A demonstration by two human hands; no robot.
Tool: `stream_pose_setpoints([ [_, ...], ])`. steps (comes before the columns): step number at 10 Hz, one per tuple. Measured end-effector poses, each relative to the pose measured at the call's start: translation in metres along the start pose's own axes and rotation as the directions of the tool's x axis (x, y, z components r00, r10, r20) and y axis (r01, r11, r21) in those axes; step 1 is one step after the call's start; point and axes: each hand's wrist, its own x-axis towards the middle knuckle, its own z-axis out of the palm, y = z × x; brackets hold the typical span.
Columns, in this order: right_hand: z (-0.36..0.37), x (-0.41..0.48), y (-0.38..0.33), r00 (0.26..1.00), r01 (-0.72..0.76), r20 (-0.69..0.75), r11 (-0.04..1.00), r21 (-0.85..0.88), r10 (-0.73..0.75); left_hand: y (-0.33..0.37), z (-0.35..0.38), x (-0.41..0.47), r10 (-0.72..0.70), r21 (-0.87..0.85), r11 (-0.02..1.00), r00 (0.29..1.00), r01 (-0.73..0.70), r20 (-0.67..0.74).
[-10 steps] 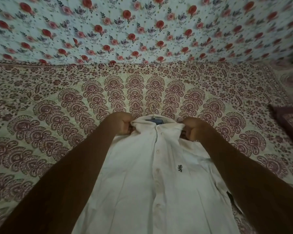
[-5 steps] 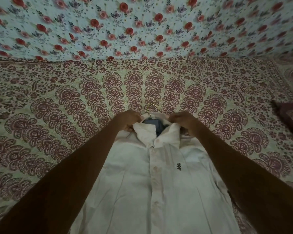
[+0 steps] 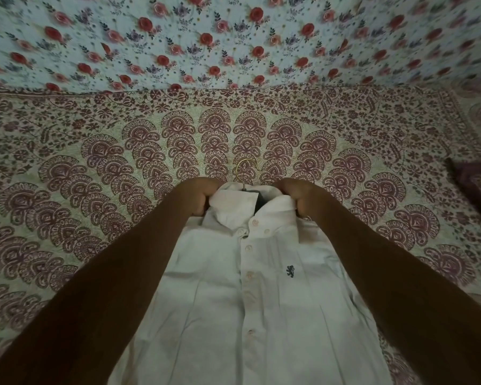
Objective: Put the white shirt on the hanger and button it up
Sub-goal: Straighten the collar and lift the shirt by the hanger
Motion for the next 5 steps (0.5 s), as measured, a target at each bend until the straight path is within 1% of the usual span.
stream_pose_setpoints([
  [1, -0.004, -0.005, 0.006, 0.999, -0.034, 0.022, 0.999, -0.005, 0.034, -0.004, 0.0, 0.004, -0.023, -0.06, 0.998, 0.998, 0.027, 0.059],
  [2, -0.007, 0.003, 0.01, 1.0, -0.003, 0.011, 0.983, -0.185, 0.005, -0.005, -0.007, 0.005, 0.008, 0.085, 0.996, 1.0, -0.008, 0.003],
  [3, -0.005, 0.005, 0.017, 0.972, 0.131, -0.138, 0.924, -0.358, -0.192, -0.006, -0.016, 0.01, 0.122, 0.427, 0.901, 0.99, -0.081, -0.069],
  [4, -0.004, -0.007, 0.022, 0.883, 0.133, -0.326, 0.846, -0.517, -0.338, -0.009, -0.014, 0.003, 0.308, 0.676, 0.733, 0.924, -0.078, -0.227],
  [5, -0.004, -0.022, 0.028, 0.85, 0.021, -0.402, 0.785, -0.62, -0.34, -0.003, -0.004, -0.016, 0.316, 0.701, 0.708, 0.926, -0.085, -0.207],
])
